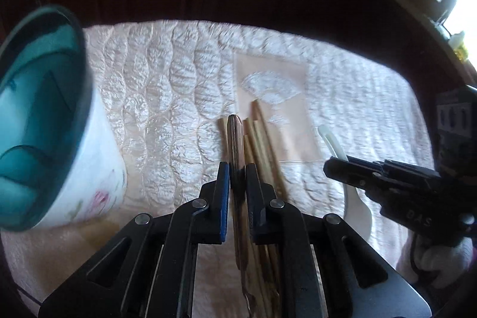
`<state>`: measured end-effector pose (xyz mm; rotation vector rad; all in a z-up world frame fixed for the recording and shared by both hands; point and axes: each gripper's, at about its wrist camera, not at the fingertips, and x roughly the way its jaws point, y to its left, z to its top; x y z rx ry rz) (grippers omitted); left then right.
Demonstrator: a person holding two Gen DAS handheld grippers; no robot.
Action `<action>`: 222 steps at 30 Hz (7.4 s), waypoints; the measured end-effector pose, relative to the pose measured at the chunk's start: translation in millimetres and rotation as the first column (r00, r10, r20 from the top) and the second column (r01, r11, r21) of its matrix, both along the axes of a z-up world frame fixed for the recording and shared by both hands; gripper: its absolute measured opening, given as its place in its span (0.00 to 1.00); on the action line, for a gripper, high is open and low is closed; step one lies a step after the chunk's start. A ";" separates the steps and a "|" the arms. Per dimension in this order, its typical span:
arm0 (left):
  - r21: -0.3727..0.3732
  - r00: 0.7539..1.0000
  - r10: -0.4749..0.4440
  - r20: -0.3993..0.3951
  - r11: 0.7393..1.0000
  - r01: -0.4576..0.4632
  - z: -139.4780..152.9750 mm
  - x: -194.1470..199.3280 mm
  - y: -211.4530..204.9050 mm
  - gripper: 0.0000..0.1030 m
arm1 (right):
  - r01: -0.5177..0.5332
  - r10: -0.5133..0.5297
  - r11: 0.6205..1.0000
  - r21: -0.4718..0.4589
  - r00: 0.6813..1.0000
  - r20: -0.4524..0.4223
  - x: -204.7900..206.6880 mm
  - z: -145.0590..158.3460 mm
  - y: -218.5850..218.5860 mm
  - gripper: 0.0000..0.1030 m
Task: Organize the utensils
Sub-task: 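Lift and carry the spoon with the right tool while the left tool carries the chopstick toward the holder, then lower the spoon into the holder and open the right tool while the left tool drops the chopstick in, then move both tools back to the chopstick bundle and grasp one chopstick each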
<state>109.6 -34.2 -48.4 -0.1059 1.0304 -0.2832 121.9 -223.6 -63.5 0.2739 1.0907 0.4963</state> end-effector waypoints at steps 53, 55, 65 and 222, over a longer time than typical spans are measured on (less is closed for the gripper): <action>-0.020 0.922 0.230 0.310 0.972 -0.236 156.0 -45.1 172.8 0.08 | -0.161 0.139 0.987 0.025 0.910 0.390 56.4 95.4 219.7 0.11; -0.023 0.924 0.238 0.298 0.970 -0.243 149.2 -41.9 175.9 0.08 | -0.153 0.135 0.988 0.010 0.899 0.417 57.8 91.3 224.0 0.11; -0.032 0.931 0.257 0.260 0.966 -0.258 128.5 -36.1 180.9 0.08 | -0.186 0.214 0.977 -0.107 0.868 0.447 50.7 69.1 237.3 0.11; 0.035 0.993 0.036 -0.111 0.999 -0.032 -54.0 -2.6 7.6 0.05 | 0.127 -0.132 0.986 -0.105 0.990 -0.042 -29.2 -25.0 -9.9 0.28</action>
